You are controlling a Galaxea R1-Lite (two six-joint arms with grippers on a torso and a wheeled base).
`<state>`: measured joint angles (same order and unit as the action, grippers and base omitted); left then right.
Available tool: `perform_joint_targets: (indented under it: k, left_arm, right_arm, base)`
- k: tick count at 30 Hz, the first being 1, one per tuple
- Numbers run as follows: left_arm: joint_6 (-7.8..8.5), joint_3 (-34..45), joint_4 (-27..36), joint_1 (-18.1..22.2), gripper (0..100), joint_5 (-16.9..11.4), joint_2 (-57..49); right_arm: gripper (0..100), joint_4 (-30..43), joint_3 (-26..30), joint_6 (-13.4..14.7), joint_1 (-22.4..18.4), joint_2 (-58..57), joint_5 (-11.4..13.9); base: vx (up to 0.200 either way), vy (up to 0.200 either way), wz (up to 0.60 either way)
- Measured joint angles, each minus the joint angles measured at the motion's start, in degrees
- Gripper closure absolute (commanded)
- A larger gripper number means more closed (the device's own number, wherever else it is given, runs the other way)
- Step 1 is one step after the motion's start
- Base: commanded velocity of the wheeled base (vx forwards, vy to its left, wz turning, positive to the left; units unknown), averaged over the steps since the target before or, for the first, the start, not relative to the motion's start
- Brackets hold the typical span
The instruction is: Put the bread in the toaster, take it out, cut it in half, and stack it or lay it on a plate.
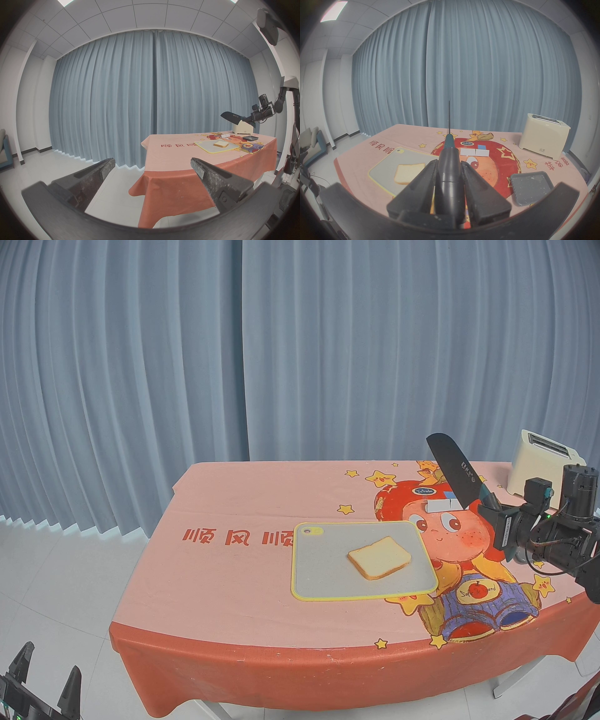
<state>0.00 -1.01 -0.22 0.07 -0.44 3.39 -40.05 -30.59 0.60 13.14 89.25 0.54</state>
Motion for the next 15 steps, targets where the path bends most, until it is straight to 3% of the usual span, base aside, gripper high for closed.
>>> perform_joint_targets:
  k: [7,15]
  left_arm:
    - [0.00,0.0,0.0,0.0,0,0.0,0.0]
    - [0.00,0.0,0.0,0.0,0,0.0,0.0]
  right_arm:
    - [100,0.1,0.2,0.0,1.9,-1.0,0.0]
    - [100,0.2,-1.9,-0.3,7.2,0.2,0.0]
  base:
    - [0.000,0.000,0.00]
    - [0.000,0.000,0.00]
